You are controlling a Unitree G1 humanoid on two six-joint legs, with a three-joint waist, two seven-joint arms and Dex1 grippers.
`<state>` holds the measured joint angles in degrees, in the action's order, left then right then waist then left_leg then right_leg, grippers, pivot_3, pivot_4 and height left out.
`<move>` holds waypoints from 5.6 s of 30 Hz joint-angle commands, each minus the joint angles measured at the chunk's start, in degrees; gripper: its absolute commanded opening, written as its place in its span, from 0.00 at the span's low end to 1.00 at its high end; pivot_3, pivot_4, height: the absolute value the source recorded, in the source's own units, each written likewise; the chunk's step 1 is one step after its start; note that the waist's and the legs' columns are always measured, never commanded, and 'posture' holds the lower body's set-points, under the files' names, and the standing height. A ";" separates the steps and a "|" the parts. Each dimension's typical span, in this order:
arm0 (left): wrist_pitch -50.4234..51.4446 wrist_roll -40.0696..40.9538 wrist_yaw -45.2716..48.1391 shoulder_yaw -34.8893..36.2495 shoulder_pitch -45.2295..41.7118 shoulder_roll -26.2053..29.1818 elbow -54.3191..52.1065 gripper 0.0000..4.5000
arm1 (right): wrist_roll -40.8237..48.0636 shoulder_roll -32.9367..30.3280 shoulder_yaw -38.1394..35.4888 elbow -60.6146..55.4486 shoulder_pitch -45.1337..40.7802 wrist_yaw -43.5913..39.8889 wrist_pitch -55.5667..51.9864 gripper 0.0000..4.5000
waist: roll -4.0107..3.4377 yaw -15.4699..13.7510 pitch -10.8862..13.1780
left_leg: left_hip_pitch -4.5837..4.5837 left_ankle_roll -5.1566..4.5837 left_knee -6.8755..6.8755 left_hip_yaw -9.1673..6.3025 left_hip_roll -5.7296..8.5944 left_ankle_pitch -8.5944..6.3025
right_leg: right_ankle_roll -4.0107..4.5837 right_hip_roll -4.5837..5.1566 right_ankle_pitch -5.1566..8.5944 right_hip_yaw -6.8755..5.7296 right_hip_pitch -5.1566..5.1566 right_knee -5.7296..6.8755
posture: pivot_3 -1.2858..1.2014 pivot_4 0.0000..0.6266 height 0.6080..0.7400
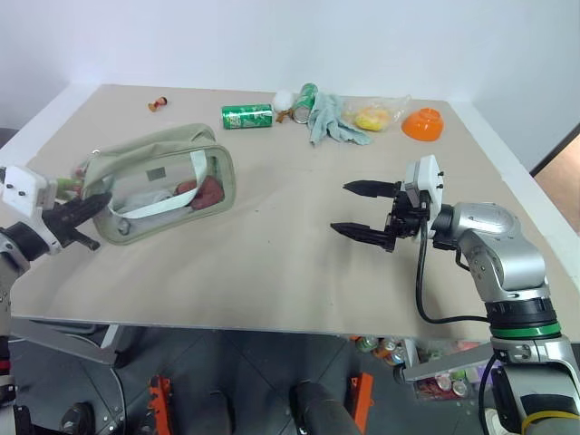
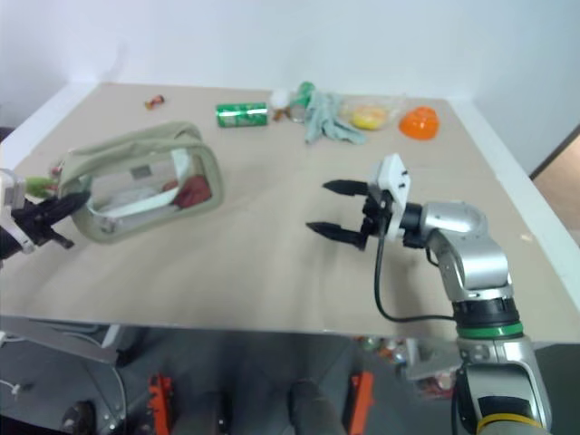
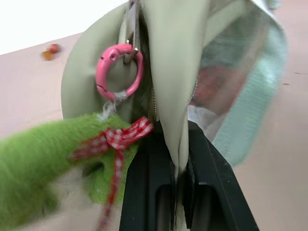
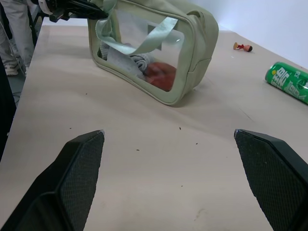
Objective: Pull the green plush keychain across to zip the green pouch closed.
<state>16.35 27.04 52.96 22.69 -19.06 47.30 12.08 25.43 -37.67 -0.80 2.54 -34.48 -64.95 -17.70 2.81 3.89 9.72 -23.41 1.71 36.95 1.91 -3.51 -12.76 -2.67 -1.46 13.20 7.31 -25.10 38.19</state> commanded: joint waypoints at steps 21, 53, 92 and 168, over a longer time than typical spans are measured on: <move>12.78 9.78 7.61 -13.47 -3.66 -6.33 -23.30 0.01 | -0.07 -2.85 -3.52 1.23 -0.94 0.20 2.64 1.00 | -0.06 0.33 0.04 | -0.13 -0.01 0.15 -0.30 0.01 0.00 | -0.02 -0.12 -0.03 -0.13 -0.01 0.07 | 0.52 0.24 1.00; 12.21 6.36 10.21 -14.38 -13.30 -4.42 -17.63 0.85 | 7.90 -6.56 -8.09 -15.22 8.63 5.46 -9.29 1.00 | -0.13 -0.95 0.05 | -0.17 -0.04 0.49 -0.33 0.03 0.01 | -0.19 -0.11 -0.04 -0.13 0.11 0.08 | 0.52 0.24 1.00; 6.34 3.66 -1.23 -9.17 -9.18 -7.22 -6.82 1.00 | 3.57 -3.95 -4.45 -9.11 4.60 1.93 -3.32 0.01 | -0.15 -1.12 0.05 | -0.09 -0.04 0.52 -0.31 0.00 0.02 | -0.09 -0.14 -0.09 -0.18 0.16 0.09 | 0.52 0.24 1.00; 4.88 0.25 2.70 -25.37 -31.22 -28.47 -8.21 0.00 | 2.78 -7.04 -5.91 -9.46 6.74 2.44 -2.25 0.00 | -0.15 -1.29 0.05 | -0.13 -0.04 0.60 -0.40 0.15 0.02 | -0.24 -0.08 -0.08 -0.11 0.29 0.07 | 0.52 0.24 1.00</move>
<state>20.45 27.65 56.29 -1.60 -48.94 18.90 5.63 27.78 -43.88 -5.24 -5.57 -27.24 -62.31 -20.34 2.66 2.61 9.77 -23.54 1.67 37.54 1.51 -3.35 -12.75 -2.93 -1.53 13.11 7.20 -24.81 38.26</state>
